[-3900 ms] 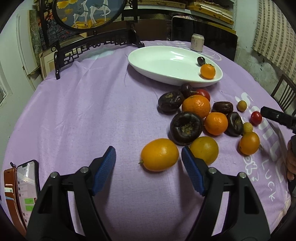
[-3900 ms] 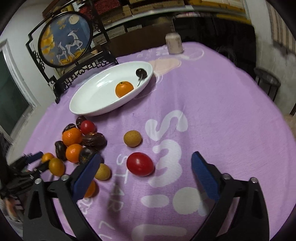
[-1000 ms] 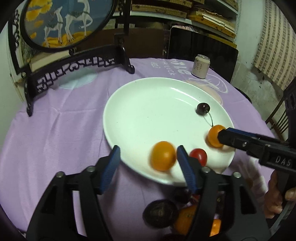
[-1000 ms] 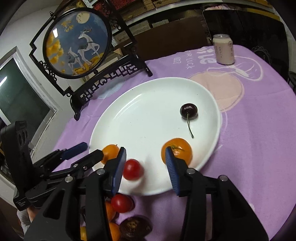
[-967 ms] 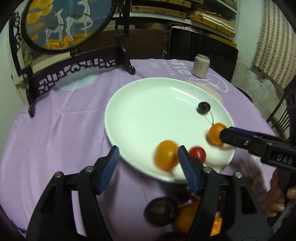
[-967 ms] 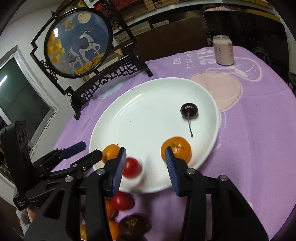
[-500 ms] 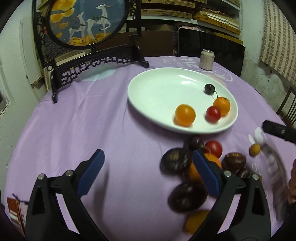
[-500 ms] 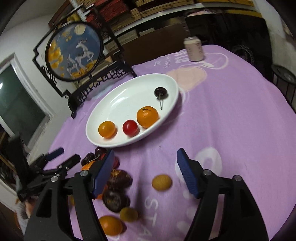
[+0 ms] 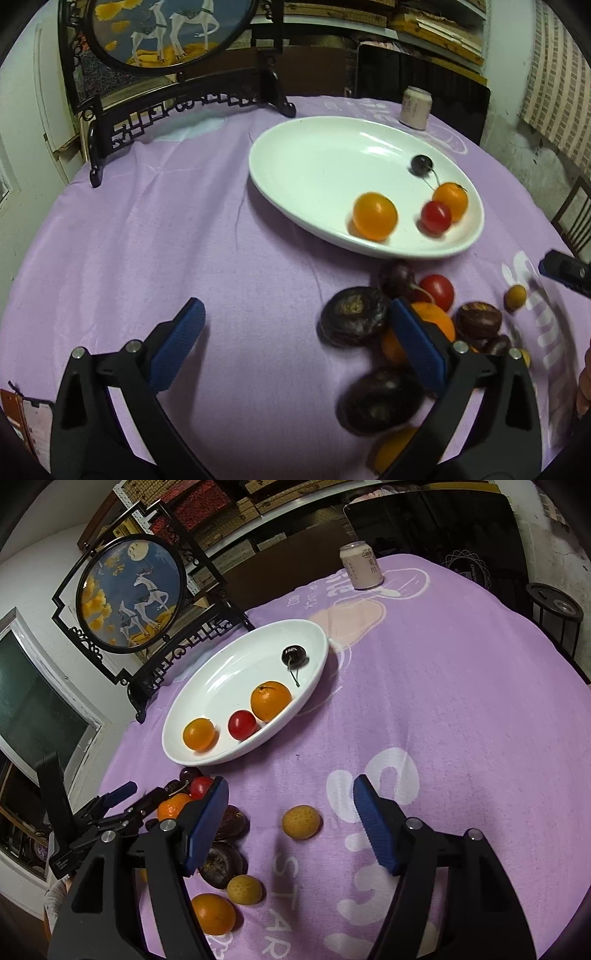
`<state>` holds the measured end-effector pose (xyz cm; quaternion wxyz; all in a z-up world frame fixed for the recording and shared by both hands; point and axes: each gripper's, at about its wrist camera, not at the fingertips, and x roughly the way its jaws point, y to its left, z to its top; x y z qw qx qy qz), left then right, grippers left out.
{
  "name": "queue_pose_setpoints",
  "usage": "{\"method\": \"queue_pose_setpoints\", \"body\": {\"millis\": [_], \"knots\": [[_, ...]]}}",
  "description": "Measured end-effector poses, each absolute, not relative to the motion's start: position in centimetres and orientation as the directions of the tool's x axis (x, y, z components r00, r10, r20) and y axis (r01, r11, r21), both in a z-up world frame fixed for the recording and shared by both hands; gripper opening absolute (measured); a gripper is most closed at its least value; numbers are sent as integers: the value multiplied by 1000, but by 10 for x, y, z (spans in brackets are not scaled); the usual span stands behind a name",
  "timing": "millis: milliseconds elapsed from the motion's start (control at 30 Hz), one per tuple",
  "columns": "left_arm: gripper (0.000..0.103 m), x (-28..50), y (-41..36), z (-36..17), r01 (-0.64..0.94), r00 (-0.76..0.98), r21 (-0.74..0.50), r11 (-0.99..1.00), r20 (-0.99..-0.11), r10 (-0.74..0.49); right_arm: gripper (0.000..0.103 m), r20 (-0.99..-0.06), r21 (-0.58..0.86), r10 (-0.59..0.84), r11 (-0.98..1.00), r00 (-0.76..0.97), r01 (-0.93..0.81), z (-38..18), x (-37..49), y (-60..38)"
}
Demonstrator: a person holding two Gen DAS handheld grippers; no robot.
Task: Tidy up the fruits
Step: 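Withdraw both grippers from the plate toward the remaining fruits, then grasp a dark round dried fruit with the left gripper while the right grasps a yellow fruit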
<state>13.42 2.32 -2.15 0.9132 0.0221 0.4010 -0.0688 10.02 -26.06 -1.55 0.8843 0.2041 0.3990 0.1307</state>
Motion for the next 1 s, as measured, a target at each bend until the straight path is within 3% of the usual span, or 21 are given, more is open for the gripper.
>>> {"method": "queue_pose_setpoints", "body": {"millis": [200,300,467,1000], "knots": [[101,149,60,-31,-35,631,71,997,-772,77,70,-653,474,394,879,647,-56,-16,101,-263],[101,146,80,-23,-72,645,-47,996,-764,10,70,-650,475,397,878,649,-62,-16,101,-264],[101,144,64,-27,-21,644,24,999,-764,32,70,-659,451,387,889,644,-73,-17,101,-259],[101,147,53,-34,2,632,70,998,-773,53,67,-701,390,392,910,596,-139,-25,102,-238]]}}
